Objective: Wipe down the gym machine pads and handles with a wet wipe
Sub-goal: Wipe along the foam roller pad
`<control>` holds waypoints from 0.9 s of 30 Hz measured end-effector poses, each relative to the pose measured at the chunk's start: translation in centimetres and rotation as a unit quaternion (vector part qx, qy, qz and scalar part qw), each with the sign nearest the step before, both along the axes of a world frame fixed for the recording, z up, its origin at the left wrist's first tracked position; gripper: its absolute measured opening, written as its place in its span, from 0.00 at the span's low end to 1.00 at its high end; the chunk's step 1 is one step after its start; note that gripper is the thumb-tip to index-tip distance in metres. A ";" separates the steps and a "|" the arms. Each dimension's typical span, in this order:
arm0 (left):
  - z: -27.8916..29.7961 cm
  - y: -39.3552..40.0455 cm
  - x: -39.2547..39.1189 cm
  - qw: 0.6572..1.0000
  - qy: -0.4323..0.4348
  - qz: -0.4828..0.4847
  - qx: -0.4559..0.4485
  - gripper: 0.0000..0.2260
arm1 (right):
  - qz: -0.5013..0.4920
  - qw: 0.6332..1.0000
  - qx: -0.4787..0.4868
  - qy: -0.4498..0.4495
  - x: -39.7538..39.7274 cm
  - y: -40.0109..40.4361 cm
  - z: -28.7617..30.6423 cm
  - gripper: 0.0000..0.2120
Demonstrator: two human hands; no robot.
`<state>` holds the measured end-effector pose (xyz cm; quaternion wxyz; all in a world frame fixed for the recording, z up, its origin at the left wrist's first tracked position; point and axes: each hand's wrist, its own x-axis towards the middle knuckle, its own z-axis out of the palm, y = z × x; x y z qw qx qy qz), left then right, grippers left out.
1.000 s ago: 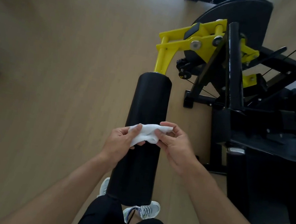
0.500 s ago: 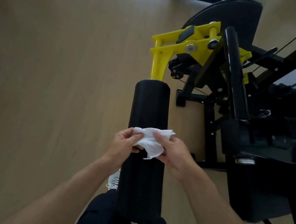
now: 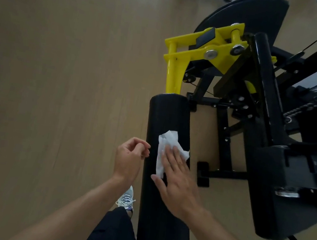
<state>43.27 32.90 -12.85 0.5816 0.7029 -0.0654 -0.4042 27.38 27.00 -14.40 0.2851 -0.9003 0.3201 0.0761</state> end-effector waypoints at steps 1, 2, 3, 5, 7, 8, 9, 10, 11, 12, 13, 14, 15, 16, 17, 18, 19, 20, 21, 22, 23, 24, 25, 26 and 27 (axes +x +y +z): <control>-0.2 0.0 0.1 1.000 0.003 -0.003 -0.001 0.10 | -0.038 0.999 0.002 -0.024 0.5 -0.1 0.0 0.32; -0.4 0.0 0.2 1.000 0.008 -0.003 -0.003 0.10 | -0.071 0.996 -0.021 -0.053 1.1 -0.3 0.1 0.29; -0.6 0.0 0.3 1.000 0.011 -0.005 -0.005 0.09 | -0.093 0.990 -0.076 -0.077 1.7 -0.8 0.3 0.25; -0.8 -0.1 0.4 1.000 0.012 -0.016 -0.008 0.09 | -0.108 0.972 -0.186 -0.092 2.5 -1.9 0.3 0.17; -0.8 -0.3 0.7 0.999 0.012 -0.028 -0.012 0.08 | -0.085 0.970 -0.222 -0.051 3.0 -2.2 -0.1 0.23; -0.9 -0.4 0.9 0.999 0.013 -0.031 -0.014 0.08 | -0.071 0.972 -0.224 -0.035 3.0 -2.0 -0.5 0.26; -1.0 -0.5 1.2 0.999 0.013 -0.032 -0.017 0.08 | -0.063 0.975 -0.210 -0.025 3.0 -1.5 -1.2 0.27; -1.1 -0.7 1.4 0.999 0.012 -0.034 -0.017 0.08 | -0.060 0.979 -0.192 -0.018 2.9 -0.8 -1.9 0.28; -1.2 -0.8 1.6 0.999 0.011 -0.034 -0.016 0.07 | -0.054 0.983 -0.176 -0.011 2.7 -0.3 -2.5 0.28; -1.4 -1.0 1.7 0.999 0.012 -0.033 -0.015 0.07 | -0.043 0.984 -0.171 -0.007 2.5 0.0 -2.9 0.29; -1.5 -1.0 1.8 0.999 0.013 -0.031 -0.014 0.07 | -0.027 0.985 -0.170 -0.006 2.3 -0.2 -3.1 0.29; -1.7 -1.0 1.8 0.999 0.013 -0.029 -0.013 0.07 | -0.011 0.985 -0.171 -0.008 2.2 -0.8 -3.2 0.30; -1.9 -1.0 1.8 0.999 0.009 -0.029 -0.011 0.07 | -0.004 0.986 -0.168 -0.007 2.3 -1.7 -3.3 0.30; -2.0 -1.1 1.8 0.999 0.007 -0.031 -0.008 0.07 | -0.003 0.987 -0.162 -0.004 2.9 -2.8 -3.2 0.29; -2.3 -1.0 1.7 0.999 0.004 -0.035 -0.001 0.08 | -0.009 0.989 -0.149 0.004 3.7 -4.0 -3.1 0.28; -2.8 -1.0 1.6 0.999 0.000 -0.041 0.011 0.08 | -0.019 0.991 -0.131 0.011 4.7 -5.2 -3.1 0.29; -3.3 -0.9 1.4 0.998 -0.007 -0.051 0.028 0.09 | -0.029 0.993 -0.116 0.014 5.7 -6.1 -3.0 0.29; -3.8 -0.9 1.1 0.997 -0.013 -0.060 0.045 0.09 | -0.033 0.993 -0.109 0.011 6.4 -6.7 -3.0 0.29; -4.2 -0.8 0.8 0.996 -0.015 -0.067 0.060 0.10 | -0.031 0.993 -0.110 0.007 6.6 -6.9 -2.8 0.29; -4.4 -0.7 0.5 0.995 -0.011 -0.070 0.066 0.11 | -0.022 0.992 -0.121 0.001 6.2 -6.7 -2.7 0.28; -4.4 -0.6 0.1 0.995 -0.001 -0.072 0.068 0.11 | -0.005 0.991 -0.133 -0.009 5.2 -6.1 -2.6 0.27; -4.5 -0.4 -0.1 0.995 0.008 -0.077 0.068 0.12 | 0.017 0.990 -0.142 -0.017 3.8 -5.2 -2.5 0.27; -4.6 -0.2 -0.3 0.994 0.013 -0.084 0.067 0.12 | 0.042 0.988 -0.150 -0.021 2.3 -4.1 -2.4 0.26; -4.8 0.0 -0.5 0.994 0.018 -0.089 0.064 0.13 | 0.062 0.986 -0.155 -0.023 0.8 -2.8 -2.4 0.26; -4.9 0.3 -0.4 0.993 0.029 -0.093 0.059 0.13 | 0.078 0.984 -0.157 -0.023 -0.3 -1.7 -2.4 0.26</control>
